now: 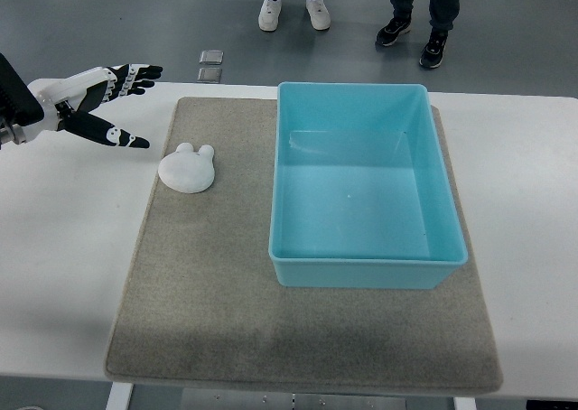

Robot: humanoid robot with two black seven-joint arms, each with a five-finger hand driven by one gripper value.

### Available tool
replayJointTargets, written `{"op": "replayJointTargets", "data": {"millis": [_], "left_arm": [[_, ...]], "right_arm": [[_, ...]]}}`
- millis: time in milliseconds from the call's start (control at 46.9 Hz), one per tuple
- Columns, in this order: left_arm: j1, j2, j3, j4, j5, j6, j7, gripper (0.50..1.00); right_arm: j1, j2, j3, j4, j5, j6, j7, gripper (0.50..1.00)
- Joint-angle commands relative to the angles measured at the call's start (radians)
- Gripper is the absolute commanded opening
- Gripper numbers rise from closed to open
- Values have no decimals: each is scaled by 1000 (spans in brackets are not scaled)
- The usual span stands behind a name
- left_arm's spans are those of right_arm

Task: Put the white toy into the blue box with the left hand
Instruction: 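Reach the open left hand toward the white bunny toy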

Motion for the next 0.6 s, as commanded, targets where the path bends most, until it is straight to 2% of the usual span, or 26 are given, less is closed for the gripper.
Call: {"op": "replayJointTargets", "data": {"millis": [0, 85, 277, 576], "left_arm": [[4, 8, 1, -21, 63, 13, 0, 954], [6, 17, 3, -52, 119, 53, 0, 945], [6, 20, 58, -80, 261, 192, 1, 943], [-1, -4, 89, -103, 323, 229, 1, 943]], "right_arm": [[0, 0, 0, 0, 0, 0, 0, 936], [0, 0, 0, 0, 0, 0, 0, 936], [0, 0, 0, 1, 0, 0, 0, 936], [0, 0, 0, 0, 0, 0, 0, 936]]}}
